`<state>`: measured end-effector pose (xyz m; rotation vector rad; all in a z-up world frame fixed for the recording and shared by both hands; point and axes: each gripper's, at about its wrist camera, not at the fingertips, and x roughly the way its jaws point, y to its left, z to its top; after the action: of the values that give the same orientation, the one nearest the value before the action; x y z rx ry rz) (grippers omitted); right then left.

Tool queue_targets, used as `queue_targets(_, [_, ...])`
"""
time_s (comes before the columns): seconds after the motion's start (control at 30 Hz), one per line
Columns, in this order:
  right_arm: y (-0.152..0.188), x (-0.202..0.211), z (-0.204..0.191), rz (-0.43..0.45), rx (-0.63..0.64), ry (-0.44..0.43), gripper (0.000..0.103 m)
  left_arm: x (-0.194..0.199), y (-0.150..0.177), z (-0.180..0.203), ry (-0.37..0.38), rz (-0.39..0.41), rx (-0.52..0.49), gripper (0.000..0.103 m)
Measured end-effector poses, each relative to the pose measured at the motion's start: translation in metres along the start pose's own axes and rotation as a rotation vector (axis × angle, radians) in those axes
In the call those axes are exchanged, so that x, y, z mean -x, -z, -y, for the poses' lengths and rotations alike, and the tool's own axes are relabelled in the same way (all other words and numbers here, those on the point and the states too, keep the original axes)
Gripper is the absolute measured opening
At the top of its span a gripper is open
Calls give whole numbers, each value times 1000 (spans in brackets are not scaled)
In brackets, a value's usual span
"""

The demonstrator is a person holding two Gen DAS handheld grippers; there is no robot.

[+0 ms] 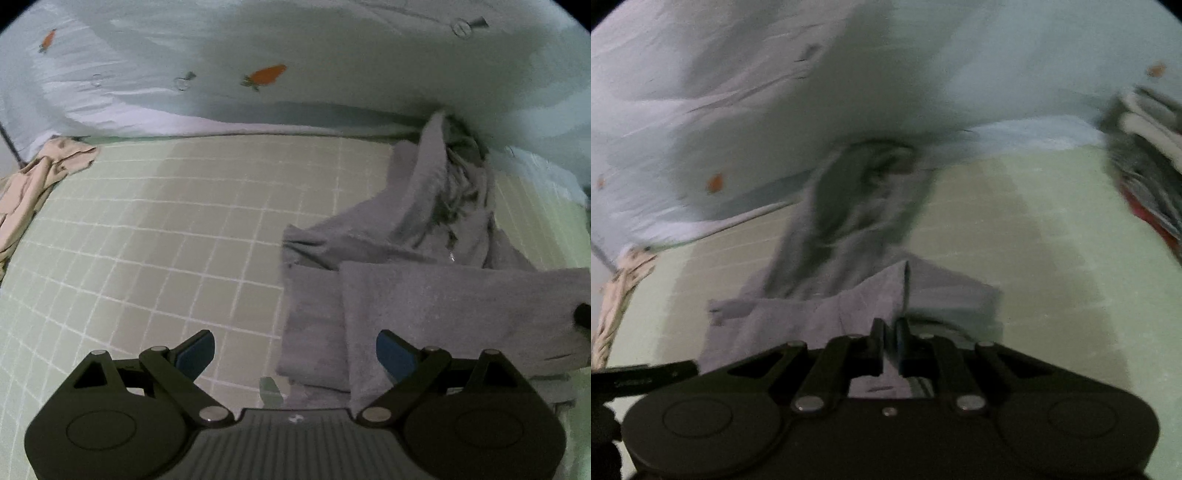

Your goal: Fold clothes

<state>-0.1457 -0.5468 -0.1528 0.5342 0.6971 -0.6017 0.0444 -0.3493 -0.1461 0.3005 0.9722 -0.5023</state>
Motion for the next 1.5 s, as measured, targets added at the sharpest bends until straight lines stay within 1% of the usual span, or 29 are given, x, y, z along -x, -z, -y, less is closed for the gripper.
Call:
queue_targets(0.07, [-1, -3, 16, -31, -29, 28, 7, -6, 1, 4, -1, -15, -21, 94])
queue_targets(0.17, [2, -12, 28, -77, -52, 75, 10, -13, 4, 10, -2, -40, -45, 94])
queue_targets(0.33, [9, -25, 34, -123, -33, 142, 11, -27, 11, 11, -34, -84, -71, 94])
queue_targets(0.4, [11, -30, 37, -147, -37, 158, 11, -31, 13, 7, -37, -98, -68, 94])
queue_targets(0.53, [16, -34, 41, -167, -43, 174, 12, -35, 13, 1, -28, -117, -44, 97])
queue_targets(0.57, [16, -34, 42, -170, -41, 177, 15, -35, 12, 1, -27, -120, -39, 97])
queue_targets(0.6, [16, -35, 42, -174, -41, 186, 21, -36, 12, 0, -25, -123, -34, 97])
queue_targets(0.63, [15, -35, 43, -178, -40, 195, 24, -35, 10, 0, -21, -121, -30, 97])
queue_targets(0.7, [13, -35, 43, -184, -37, 218, 36, -30, 5, 0, -13, -105, -19, 97])
queue_targets(0.73, [12, -35, 42, -185, -37, 225, 40, -27, 2, 0, -9, -96, -14, 97])
queue_targets(0.77, [11, -34, 43, -184, -40, 233, 49, -25, -1, 0, -4, -88, -9, 97])
queue_targets(0.8, [9, -33, 44, -184, -45, 241, 62, -22, -4, -1, 0, -77, -1, 97])
queue_targets(0.83, [6, -33, 45, -182, -45, 246, 68, -18, -9, -2, 8, -55, 11, 97])
queue_targets(0.87, [3, -32, 45, -172, -43, 251, 78, -14, -15, -3, 18, -33, 22, 97])
queue_targets(0.9, [-1, -30, 45, -156, -38, 250, 82, -10, -22, -5, 29, -11, 32, 97])
queue_targets(0.93, [-6, -28, 45, -141, -33, 249, 84, -9, -29, -4, 37, 8, 38, 98])
queue_targets(1.07, [-33, -32, 44, -90, -21, 231, 95, -24, -58, 10, 44, 45, 14, 101])
queue_targets(1.2, [-68, -55, 39, -60, -27, 236, 98, -40, -88, 25, 52, 81, -9, 101])
queue_targets(1.33, [-101, -86, 30, -25, -31, 210, 102, -55, -117, 40, 59, 118, -33, 101])
queue_targets(1.5, [-132, -136, 18, -39, -28, 184, 102, -82, -151, 65, 93, 126, -26, 101])
